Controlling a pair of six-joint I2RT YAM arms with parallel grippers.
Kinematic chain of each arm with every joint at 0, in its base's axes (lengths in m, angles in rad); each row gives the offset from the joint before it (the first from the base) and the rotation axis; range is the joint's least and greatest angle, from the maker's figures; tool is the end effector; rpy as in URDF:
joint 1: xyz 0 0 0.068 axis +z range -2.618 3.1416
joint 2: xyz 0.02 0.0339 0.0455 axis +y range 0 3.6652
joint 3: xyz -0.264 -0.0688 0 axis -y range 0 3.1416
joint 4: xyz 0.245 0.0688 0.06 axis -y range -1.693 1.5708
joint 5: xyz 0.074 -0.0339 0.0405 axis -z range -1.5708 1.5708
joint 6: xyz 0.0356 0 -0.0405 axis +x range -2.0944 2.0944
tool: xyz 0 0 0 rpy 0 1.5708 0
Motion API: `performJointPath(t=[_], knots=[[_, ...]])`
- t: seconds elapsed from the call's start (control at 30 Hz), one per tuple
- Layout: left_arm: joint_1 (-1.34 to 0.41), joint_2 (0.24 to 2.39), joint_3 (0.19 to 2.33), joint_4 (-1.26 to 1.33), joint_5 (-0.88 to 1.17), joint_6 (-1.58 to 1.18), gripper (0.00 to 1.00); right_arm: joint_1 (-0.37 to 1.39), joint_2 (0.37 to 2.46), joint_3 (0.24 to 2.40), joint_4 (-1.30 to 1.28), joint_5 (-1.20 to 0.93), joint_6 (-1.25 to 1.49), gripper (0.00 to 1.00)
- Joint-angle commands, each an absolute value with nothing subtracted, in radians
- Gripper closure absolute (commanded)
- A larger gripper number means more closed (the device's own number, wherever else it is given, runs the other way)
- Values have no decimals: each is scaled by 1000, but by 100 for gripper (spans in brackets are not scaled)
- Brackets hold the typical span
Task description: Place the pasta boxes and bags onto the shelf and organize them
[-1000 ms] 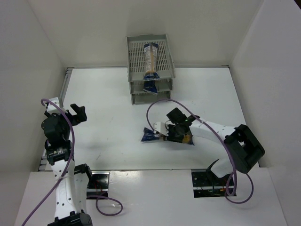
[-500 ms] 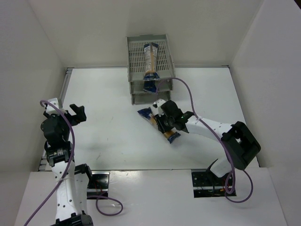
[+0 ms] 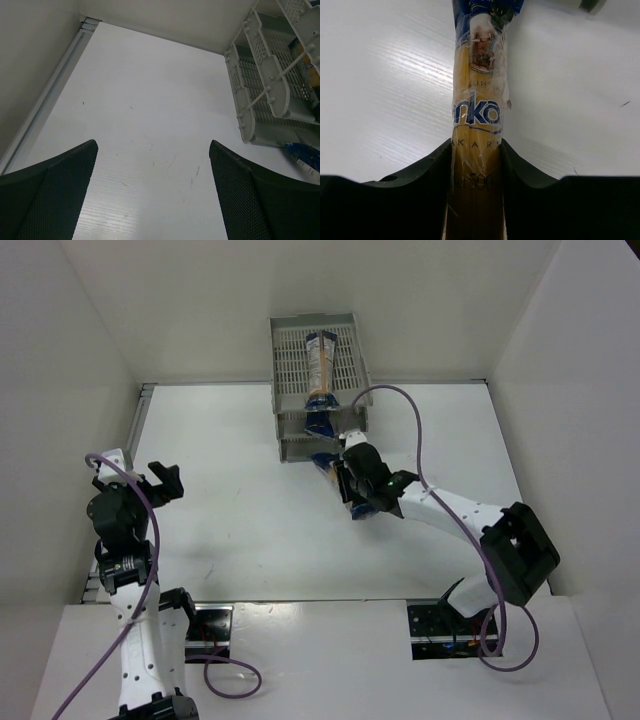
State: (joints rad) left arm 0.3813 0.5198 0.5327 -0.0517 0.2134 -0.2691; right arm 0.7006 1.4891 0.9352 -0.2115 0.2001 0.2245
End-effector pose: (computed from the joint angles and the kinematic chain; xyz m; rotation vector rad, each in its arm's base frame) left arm 0.1363 0.0465 0.3036 -0.3552 1.5697 -0.0849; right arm 0.2468 0.1989 0.2233 -0.4520 2.2845 0.2332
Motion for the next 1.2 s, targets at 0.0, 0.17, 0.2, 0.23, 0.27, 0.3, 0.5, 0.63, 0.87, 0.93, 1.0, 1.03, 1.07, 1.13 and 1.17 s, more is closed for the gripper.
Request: performJointPath(t=[0.0, 0.17, 0.2, 0.23, 0.27, 0.3, 0.5, 0.63, 0.87, 0.93, 1.0, 1.03, 1.07, 1.13, 1.17], knots=[[388, 509, 525, -6, 215, -288, 1, 696, 1376, 1012, -39, 290, 261, 100], [397, 509, 525, -6, 215, -288, 1, 696, 1339, 993, 3, 278, 230, 100], [397, 509, 525, -6, 215, -288, 1, 696, 1339, 992, 3, 278, 230, 100], [397, 509, 525, -6, 215, -288, 1, 696, 1330, 983, 3, 278, 230, 100], [397, 509, 525, -6, 215, -288, 1, 696, 1330, 983, 12, 288, 230, 100], [397, 509, 525, -6, 215, -288, 1, 696, 1330, 983, 26, 288, 230, 100], [397, 509, 525, -6, 224, -288, 1, 696, 1394, 946, 159, 279, 212, 100], [397, 509, 525, -6, 224, -288, 1, 696, 1445, 913, 242, 302, 199, 100], [397, 509, 525, -6, 224, -288, 1, 696, 1563, 977, 334, 382, 261, 100], [397, 509, 525, -6, 224, -288, 1, 696, 1595, 1009, 334, 445, 293, 100], [397, 509, 525, -6, 224, -288, 1, 696, 1631, 1019, 334, 434, 293, 100], [397, 509, 525, -6, 215, -288, 1, 696, 1640, 1029, 334, 434, 293, 100], [397, 509, 525, -6, 215, -288, 1, 696, 1640, 1038, 324, 422, 293, 100], [397, 509, 525, -6, 215, -288, 1, 696, 1652, 1039, 315, 397, 236, 100], [397, 518, 525, -6, 215, -288, 1, 696, 1641, 1039, 314, 335, 198, 100]])
